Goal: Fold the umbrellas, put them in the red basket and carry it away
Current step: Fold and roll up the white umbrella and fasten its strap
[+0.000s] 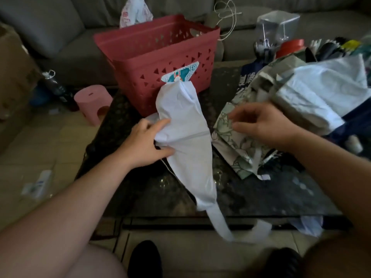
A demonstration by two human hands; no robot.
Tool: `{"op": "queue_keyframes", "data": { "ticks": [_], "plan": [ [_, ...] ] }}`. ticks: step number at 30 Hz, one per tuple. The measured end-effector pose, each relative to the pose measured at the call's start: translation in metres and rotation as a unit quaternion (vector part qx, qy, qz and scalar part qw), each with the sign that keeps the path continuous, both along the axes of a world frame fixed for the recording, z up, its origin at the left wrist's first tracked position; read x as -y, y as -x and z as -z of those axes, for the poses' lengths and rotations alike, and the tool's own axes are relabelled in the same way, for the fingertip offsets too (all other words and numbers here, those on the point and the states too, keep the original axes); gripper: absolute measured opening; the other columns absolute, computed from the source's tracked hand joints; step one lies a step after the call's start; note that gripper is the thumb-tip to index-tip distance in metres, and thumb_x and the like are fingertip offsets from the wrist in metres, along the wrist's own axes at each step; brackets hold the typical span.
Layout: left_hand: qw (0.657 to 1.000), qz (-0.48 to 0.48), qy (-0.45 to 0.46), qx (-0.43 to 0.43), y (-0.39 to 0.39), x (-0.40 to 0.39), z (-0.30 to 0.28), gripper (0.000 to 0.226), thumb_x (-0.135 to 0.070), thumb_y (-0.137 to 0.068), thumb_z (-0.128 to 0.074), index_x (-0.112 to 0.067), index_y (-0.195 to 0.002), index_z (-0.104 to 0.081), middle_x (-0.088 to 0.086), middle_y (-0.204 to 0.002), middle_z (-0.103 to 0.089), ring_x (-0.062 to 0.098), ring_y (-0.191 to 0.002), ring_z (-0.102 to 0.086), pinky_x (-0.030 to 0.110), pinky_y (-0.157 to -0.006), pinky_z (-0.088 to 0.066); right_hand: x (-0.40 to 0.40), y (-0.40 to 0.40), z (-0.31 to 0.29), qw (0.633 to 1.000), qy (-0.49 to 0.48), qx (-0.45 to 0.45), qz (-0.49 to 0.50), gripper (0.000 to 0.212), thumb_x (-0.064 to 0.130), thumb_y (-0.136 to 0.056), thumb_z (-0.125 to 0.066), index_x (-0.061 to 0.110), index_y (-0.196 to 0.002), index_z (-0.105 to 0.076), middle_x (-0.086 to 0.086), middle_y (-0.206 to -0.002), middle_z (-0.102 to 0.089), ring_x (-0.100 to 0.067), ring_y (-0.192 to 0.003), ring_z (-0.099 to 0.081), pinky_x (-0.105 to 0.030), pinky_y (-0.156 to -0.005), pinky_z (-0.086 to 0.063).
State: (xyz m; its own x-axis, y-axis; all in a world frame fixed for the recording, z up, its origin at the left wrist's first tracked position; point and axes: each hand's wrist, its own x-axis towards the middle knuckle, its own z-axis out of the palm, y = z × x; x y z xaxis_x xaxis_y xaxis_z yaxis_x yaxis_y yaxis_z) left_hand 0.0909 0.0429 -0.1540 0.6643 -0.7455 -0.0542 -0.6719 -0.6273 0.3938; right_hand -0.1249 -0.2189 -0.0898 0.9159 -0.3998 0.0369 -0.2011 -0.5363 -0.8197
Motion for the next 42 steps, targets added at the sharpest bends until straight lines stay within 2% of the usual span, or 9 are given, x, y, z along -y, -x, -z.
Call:
{"op": "queue_keyframes", "data": {
  "ticks": [4,7,10,16,23,28,34,39,42],
  "plan": [
    [0.988,0.070,0.063,0.119,0.047,0.003,-0.024,0.075,-0.064,-0.069,-0.053,-0.035,-0.139,-0.058,0.002,-0.127,-0.039,0.031,-0.125,-0.040,0.038,-0.113,-0.032,-0.028,0.015,-0.001,0.992,0.096,-0.036,-0.077,0.012,0.025,-0.088,-0.081,0.033,-0.097,-0.077,0.015,-0.084,-0.075,-0.004,-0.078,-0.070,-0.019,-0.074,-0.056],
    [0.952,0.259,0.118,0.116,0.094,0.002,-0.036,0.050,-0.067,-0.077,-0.069,-0.037,-0.117,-0.069,-0.006,-0.117,-0.048,0.019,-0.117,-0.045,0.036,-0.104,-0.039,-0.040,0.022,0.011,0.983,0.124,-0.061,-0.119,0.018,0.026,-0.088,-0.080,0.038,-0.101,-0.075,0.016,-0.086,-0.074,-0.002,-0.078,-0.068,-0.016,-0.072,-0.050],
    [0.918,0.376,0.026,0.121,0.137,0.002,-0.020,0.060,-0.072,-0.078,-0.074,-0.042,-0.129,-0.064,-0.004,-0.125,-0.047,0.019,-0.119,-0.044,0.034,-0.099,-0.039,-0.041,0.026,0.022,0.989,0.110,-0.039,-0.089,0.036,0.023,-0.089,-0.077,0.045,-0.115,-0.065,0.014,-0.096,-0.069,-0.006,-0.080,-0.066,-0.021,-0.075,-0.050],
    [0.903,0.394,0.059,0.161,0.155,0.009,0.013,0.024,-0.037,-0.094,-0.063,-0.036,-0.115,-0.075,-0.002,-0.118,-0.056,0.019,-0.099,-0.056,0.039,-0.080,-0.052,-0.040,0.036,0.017,0.998,0.042,-0.030,-0.039,0.045,0.019,-0.093,-0.074,0.039,-0.130,-0.061,0.012,-0.104,-0.068,-0.009,-0.083,-0.066,-0.022,-0.073,-0.054],
    [0.959,0.210,0.163,-0.097,0.144,0.018,-0.001,0.007,-0.036,-0.089,-0.078,-0.031,-0.091,-0.081,-0.015,-0.092,-0.074,-0.001,-0.089,-0.068,0.029,-0.083,-0.055,-0.042,0.036,0.020,0.998,-0.039,-0.027,-0.041,0.028,0.008,-0.092,-0.074,0.035,-0.096,-0.076,0.011,-0.086,-0.074,-0.023,-0.083,-0.070,-0.042,-0.083,-0.060],
    [0.911,-0.024,0.237,-0.337,0.126,0.031,-0.011,0.011,-0.025,-0.101,-0.068,-0.025,-0.098,-0.078,-0.009,-0.092,-0.079,0.007,-0.090,-0.073,0.025,-0.079,-0.059,-0.051,0.031,0.025,0.981,-0.181,-0.058,-0.049,0.020,0.009,-0.103,-0.060,0.019,-0.113,-0.075,0.000,-0.088,-0.076,-0.018,-0.079,-0.066,-0.031,-0.074,-0.056],
    [0.885,-0.091,0.277,-0.364,0.116,0.035,-0.009,0.026,-0.034,-0.095,-0.062,-0.011,-0.090,-0.073,0.019,-0.101,-0.073,0.023,-0.096,-0.066,0.048,-0.093,-0.054,-0.071,0.022,0.034,0.945,-0.317,-0.061,-0.045,0.039,0.009,-0.100,-0.066,0.026,-0.135,-0.063,0.000,-0.099,-0.074,-0.019,-0.082,-0.067,-0.032,-0.069,-0.054],
    [0.879,-0.063,0.275,-0.386,0.120,0.032,-0.009,0.039,-0.033,-0.106,-0.059,0.002,-0.096,-0.071,0.011,-0.092,-0.070,0.021,-0.092,-0.065,0.042,-0.089,-0.049,-0.073,0.011,0.037,0.949,-0.310,-0.013,-0.047,0.049,-0.015,-0.092,-0.055,0.022,-0.120,-0.072,-0.013,-0.093,-0.067,-0.023,-0.074,-0.060,-0.031,-0.066,-0.047],
    [0.877,-0.068,0.268,-0.392,0.121,0.031,-0.010,0.029,-0.035,-0.106,-0.059,-0.019,-0.099,-0.081,0.003,-0.106,-0.080,0.023,-0.112,-0.071,0.048,-0.107,-0.054,-0.074,0.008,0.033,0.959,-0.272,-0.003,-0.078,0.047,-0.021,-0.089,-0.055,0.012,-0.117,-0.071,0.003,-0.071,-0.066,-0.009,-0.055,-0.057,-0.019,-0.053,-0.047]
  ]
}}
